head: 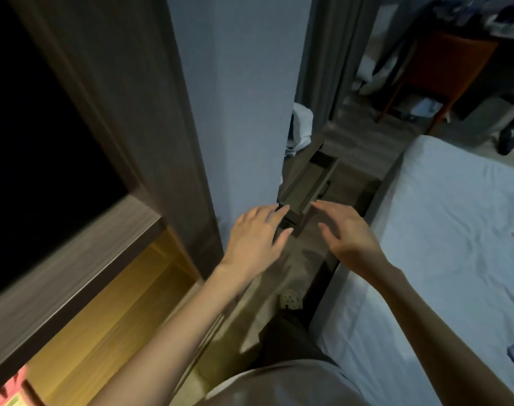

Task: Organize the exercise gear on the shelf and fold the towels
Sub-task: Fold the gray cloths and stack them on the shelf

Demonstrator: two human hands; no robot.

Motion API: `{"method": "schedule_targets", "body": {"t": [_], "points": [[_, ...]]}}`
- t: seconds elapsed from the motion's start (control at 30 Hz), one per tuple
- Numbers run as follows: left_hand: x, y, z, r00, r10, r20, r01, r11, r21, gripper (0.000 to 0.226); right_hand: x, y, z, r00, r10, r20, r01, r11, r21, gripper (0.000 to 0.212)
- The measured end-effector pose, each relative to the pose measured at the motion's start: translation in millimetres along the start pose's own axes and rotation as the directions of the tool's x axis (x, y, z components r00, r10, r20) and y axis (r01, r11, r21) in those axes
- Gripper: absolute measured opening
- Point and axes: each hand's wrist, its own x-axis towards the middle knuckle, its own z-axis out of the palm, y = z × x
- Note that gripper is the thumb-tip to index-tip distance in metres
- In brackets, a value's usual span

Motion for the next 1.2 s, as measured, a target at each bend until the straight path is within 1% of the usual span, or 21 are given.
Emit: {"method": "schedule_targets", "body": {"t": [0.1,0.2,0.3,0.37,0.53,0.7,0.8,0.9,1.0,1.1,1.2], "points": [[57.0,6.4,15.8,1.0,-0.001,-0.02,0.002,1.0,0.026,0.051,43.1,35.5,-10.5,1.0,-0.012,-0.026,0.013,1.0,0.021,0.046],[122.2,16.2,33.0,1.0,-0.005,-0.008,0.005,0.999,0.035,0.051,90.3,76.1,-26.2,0.994,-0.081,-0.068,0.079,0.996,-0.034,0.048],[190.3,30.2,46.7,0.999,-0.037,0.012,0.037,0.999,0.006,0.052,138.7,117.2,-51.3,0.997,-0.075,0.008,0.075,0.994,-0.074,0.048],[231.2,40.0,52.5,0.998,-0.059,0.003,0.059,0.998,0.011,0.053,166.5,144.7,-66.1,0.992,-0.104,0.076,0.111,0.989,-0.096,0.047],[320.8,49.4,58.6,0.989,-0.138,-0.059,0.134,0.989,-0.063,0.048,233.3,196.8,-96.7,0.986,-0.113,0.121,0.129,0.982,-0.135,0.045],[391.4,39.6,67.6,0.981,-0.186,-0.053,0.181,0.98,-0.087,0.045,310.4,228.9,-107.5,0.98,-0.158,0.123,0.175,0.974,-0.141,0.048],[427.4,29.4,75.7,0.976,-0.214,-0.046,0.209,0.973,-0.1,0.045,356.1,243.0,-101.1,0.968,-0.198,0.155,0.221,0.964,-0.146,0.048],[460.4,16.0,86.8,0.964,-0.262,-0.053,0.255,0.96,-0.119,0.046,403.5,255.3,-91.3,0.955,-0.229,0.189,0.265,0.946,-0.188,0.046],[492.8,3.4,100.0,0.955,-0.293,-0.037,0.286,0.949,-0.13,0.047,450.0,268.6,-85.1,0.941,-0.256,0.22,0.295,0.94,-0.172,0.045],[523.3,-10.4,112.2,0.935,-0.355,-0.002,0.352,0.928,-0.121,0.048,490.9,280.9,-80.1,0.919,-0.284,0.274,0.337,0.926,-0.17,0.048],[547.8,-21.3,119.4,0.901,-0.435,-0.011,0.428,0.891,-0.153,0.047,526.2,291.6,-77.7,0.888,-0.332,0.319,0.388,0.912,-0.13,0.047]]}}
